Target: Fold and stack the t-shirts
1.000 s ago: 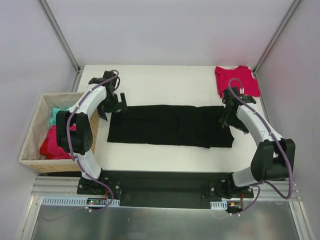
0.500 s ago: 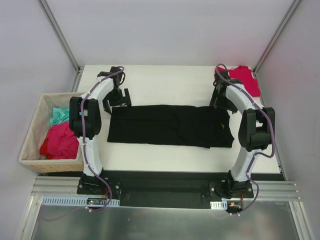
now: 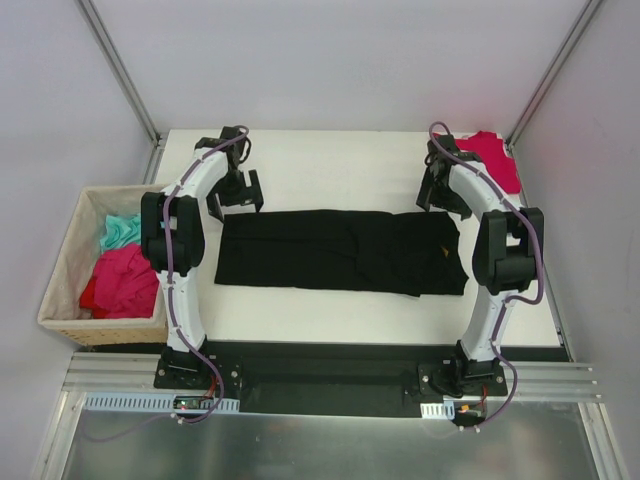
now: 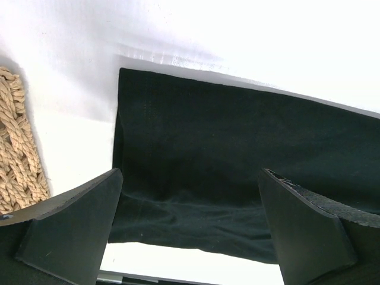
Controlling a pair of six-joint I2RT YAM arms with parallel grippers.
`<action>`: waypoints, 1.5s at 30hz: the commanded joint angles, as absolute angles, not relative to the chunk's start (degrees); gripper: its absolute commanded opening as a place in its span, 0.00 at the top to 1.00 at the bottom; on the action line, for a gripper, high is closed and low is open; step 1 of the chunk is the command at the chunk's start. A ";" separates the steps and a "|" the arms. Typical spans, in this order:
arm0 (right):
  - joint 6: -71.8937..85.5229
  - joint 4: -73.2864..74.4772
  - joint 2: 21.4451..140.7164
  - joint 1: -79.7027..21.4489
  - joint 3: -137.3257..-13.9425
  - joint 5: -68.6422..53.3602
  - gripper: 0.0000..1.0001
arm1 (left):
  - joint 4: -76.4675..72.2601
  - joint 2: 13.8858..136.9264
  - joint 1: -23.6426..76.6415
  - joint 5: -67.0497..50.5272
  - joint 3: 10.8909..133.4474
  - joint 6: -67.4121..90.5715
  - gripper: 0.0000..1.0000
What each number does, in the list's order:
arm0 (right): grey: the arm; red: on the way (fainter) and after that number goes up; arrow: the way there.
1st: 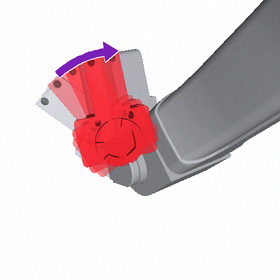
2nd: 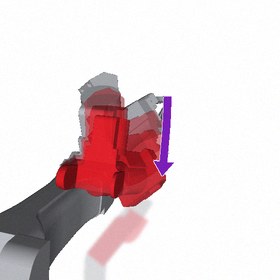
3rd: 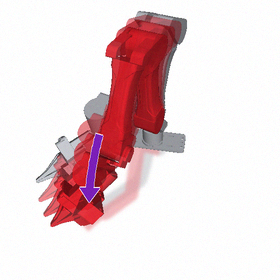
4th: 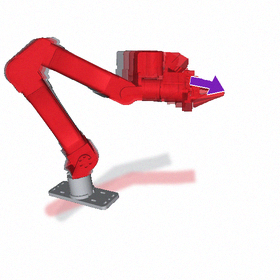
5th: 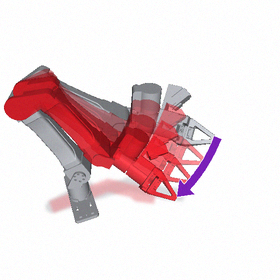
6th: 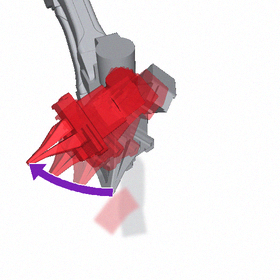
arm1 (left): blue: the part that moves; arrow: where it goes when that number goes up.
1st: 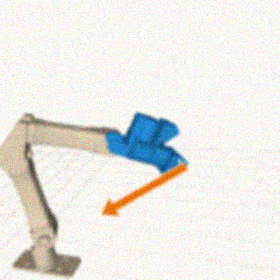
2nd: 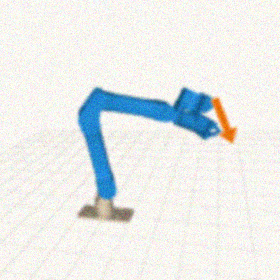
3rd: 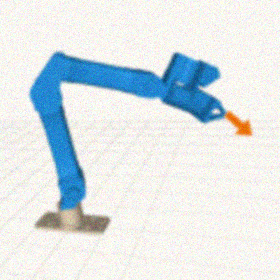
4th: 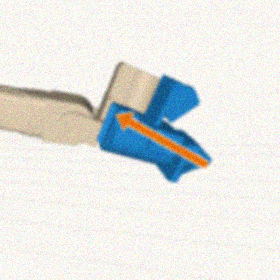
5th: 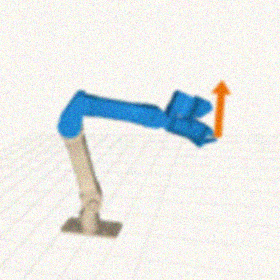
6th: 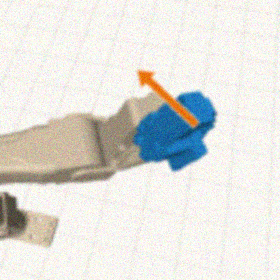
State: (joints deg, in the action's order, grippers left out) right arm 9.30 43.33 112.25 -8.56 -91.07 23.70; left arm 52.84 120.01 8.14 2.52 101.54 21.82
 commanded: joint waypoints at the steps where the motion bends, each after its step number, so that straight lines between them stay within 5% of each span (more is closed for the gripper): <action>1: 8.52 44.12 113.46 -7.82 -93.69 23.56 0.03 | 54.67 120.23 7.73 4.39 103.18 22.06 0.01; 18: 7.56 43.94 115.22 -8.96 -95.09 19.42 0.02 | 53.88 122.61 9.23 -4.54 106.88 22.59 0.01; 36: 6.77 43.94 116.28 -11.86 -94.75 20.74 0.02 | 49.31 113.37 22.84 -23.81 101.43 15.21 0.01; 45: 6.68 43.60 114.70 -12.30 -94.04 20.83 0.02 | 51.14 123.21 26.80 -14.18 109.76 11.70 0.01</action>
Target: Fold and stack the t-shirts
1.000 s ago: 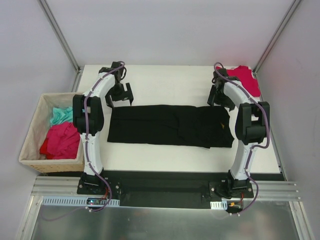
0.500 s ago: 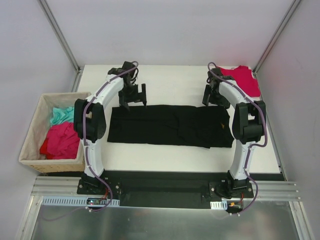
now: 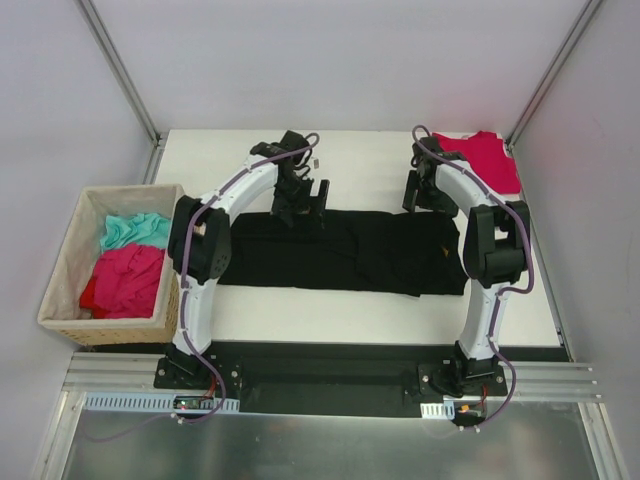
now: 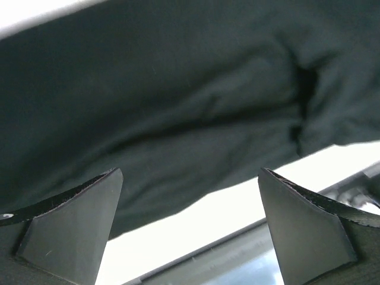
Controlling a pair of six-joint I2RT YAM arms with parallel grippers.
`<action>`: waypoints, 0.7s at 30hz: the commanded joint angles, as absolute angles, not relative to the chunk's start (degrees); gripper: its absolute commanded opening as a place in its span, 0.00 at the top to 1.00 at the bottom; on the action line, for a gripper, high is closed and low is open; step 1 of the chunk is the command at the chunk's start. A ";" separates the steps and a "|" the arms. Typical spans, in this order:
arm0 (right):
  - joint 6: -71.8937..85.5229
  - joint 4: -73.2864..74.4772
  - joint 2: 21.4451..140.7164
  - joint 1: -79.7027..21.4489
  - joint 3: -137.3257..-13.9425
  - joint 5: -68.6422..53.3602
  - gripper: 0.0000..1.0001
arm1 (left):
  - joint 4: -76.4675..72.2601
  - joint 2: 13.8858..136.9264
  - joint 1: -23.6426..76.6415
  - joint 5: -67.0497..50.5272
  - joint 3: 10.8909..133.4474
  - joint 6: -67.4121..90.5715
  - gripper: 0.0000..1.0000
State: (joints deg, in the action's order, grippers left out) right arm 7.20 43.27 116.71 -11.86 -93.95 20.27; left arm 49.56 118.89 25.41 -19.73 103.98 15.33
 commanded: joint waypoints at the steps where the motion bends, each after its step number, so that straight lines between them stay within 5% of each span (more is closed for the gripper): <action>1: 6.59 43.59 114.35 -12.39 -94.04 20.74 0.02 | 52.46 124.53 27.24 -13.45 112.65 11.25 0.01; 14: 6.50 42.63 112.76 -13.18 -92.90 20.04 0.01 | 61.42 134.72 27.51 -8.90 128.48 9.94 0.01; 21: 6.68 42.45 113.12 -13.89 -92.37 19.95 0.01 | 62.67 135.79 27.86 -3.78 128.50 7.21 0.29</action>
